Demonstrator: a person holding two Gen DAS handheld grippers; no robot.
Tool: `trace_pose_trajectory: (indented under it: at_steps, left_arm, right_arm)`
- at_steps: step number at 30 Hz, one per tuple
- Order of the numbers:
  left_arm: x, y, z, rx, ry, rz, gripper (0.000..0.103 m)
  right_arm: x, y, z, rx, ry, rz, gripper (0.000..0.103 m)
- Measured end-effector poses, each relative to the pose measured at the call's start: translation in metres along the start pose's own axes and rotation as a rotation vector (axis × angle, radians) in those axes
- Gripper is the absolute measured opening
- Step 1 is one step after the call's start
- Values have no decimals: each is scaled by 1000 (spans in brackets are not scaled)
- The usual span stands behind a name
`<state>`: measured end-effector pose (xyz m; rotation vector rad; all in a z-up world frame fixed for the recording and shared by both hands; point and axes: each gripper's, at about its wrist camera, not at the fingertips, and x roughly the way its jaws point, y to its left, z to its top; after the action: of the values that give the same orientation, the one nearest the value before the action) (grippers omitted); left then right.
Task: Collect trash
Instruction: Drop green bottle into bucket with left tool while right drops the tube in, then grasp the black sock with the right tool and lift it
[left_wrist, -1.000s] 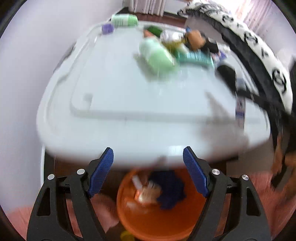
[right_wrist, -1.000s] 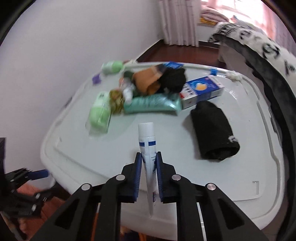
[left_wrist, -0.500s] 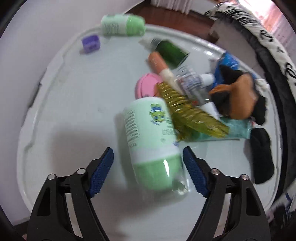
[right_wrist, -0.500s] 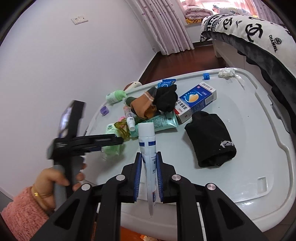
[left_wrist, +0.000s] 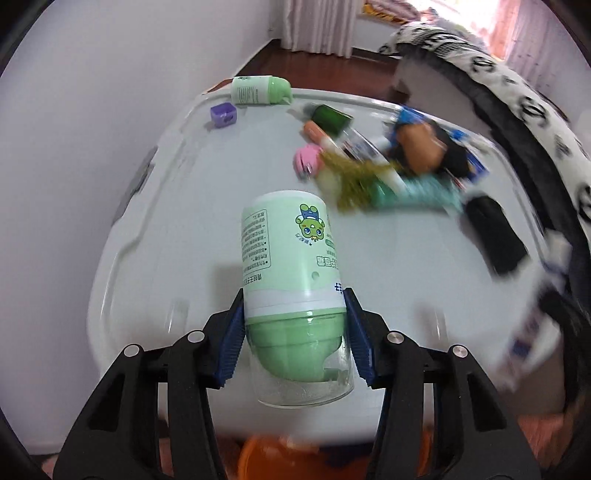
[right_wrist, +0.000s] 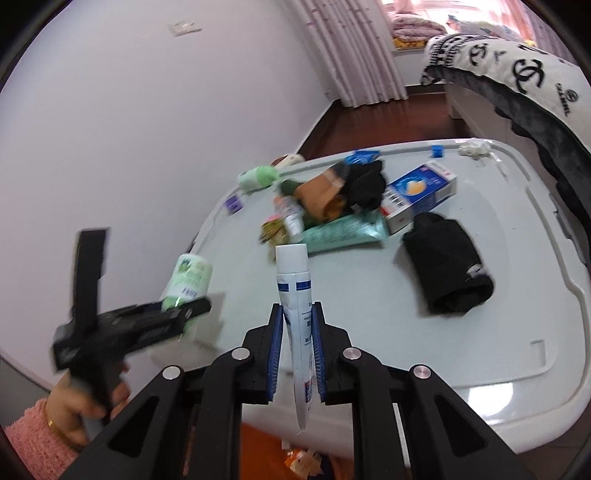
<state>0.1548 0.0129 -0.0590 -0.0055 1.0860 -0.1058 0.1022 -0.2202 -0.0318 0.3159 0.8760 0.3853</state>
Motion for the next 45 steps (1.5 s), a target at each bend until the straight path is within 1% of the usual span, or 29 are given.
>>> trace_pose_trajectory:
  at_steps: [3,5,7,8,9,11,13,14,15,16,17,18,19,20,21,23,24,28,31,36,39,41,42,43,44,45]
  left_arm:
    - [-21,4,-34,69,12,-23,49]
    - [-24,0,-61,121,64,-41,49]
    - [-20,-1,-92,152,159,-74,49]
    - [-15,-2,-101,155,195,-86,49]
    - [-5,-3,-120,168,250,-92,49]
    - [8,-3,-144,169,324,-95,49]
    - [30,-1,-164,152,415,-106,49]
    - [43,1,-172,141,469,-103,49]
    - [52,2,-177,125,508,-99,49]
    - [62,3,-181,114,556,-110,50]
    - [69,4,-184,112,584,-109,51]
    - [72,5,-185,109,588,-83,58]
    - [74,6,-185,109,582,-52,69]
    - [75,6,-185,108,578,-57,70]
    - [75,6,-185,109,579,-57,71]
    - [72,4,-186,125,567,-52,75]
    - [76,3,-180,131,567,-48,76]
    - [68,-5,-182,153,538,-41,76]
    - [59,-8,-181,159,511,-37,76]
    - [37,-12,-173,186,418,-21,76]
    - [19,-15,-164,213,330,0,76]
    - [1,-17,-155,236,233,27,76]
    - [-7,-18,-148,247,184,39,76]
    - [-13,-19,-143,254,144,48,76]
    - [-21,-19,-139,259,97,58,76]
    - [-27,-19,-135,258,58,66,76]
  right_arm:
    - [0,19,-16,-27,33,26,16]
    - [1,30,-36,-19,76,45,16]
    - [3,42,-62,-20,133,48,16]
    - [5,47,-71,-25,158,42,16]
    - [7,50,-80,-28,181,34,16]
    - [17,55,-105,-11,265,0,16]
    - [26,54,-120,-7,325,-41,16]
    - [33,53,-128,-4,363,-71,16]
    - [40,51,-135,2,397,-87,16]
    - [46,50,-140,7,425,-99,16]
    - [53,48,-144,9,449,-121,16]
    - [58,45,-146,14,465,-146,20]
    - [62,44,-147,17,474,-160,38]
    - [65,41,-147,26,484,-175,50]
    - [66,40,-147,30,482,-190,59]
    - [66,39,-146,33,475,-193,58]
    - [66,39,-145,37,473,-193,58]
    - [67,35,-143,46,460,-193,58]
    - [57,31,-141,58,431,-190,58]
    - [34,27,-133,65,344,-188,58]
    - [23,31,-116,50,281,-186,58]
    - [11,29,-98,46,225,-188,61]
    - [7,25,-87,43,199,-199,65]
    - [-1,19,-72,41,151,-227,70]
    - [-7,12,-60,39,117,-247,72]
    - [-11,6,-48,35,83,-272,78]
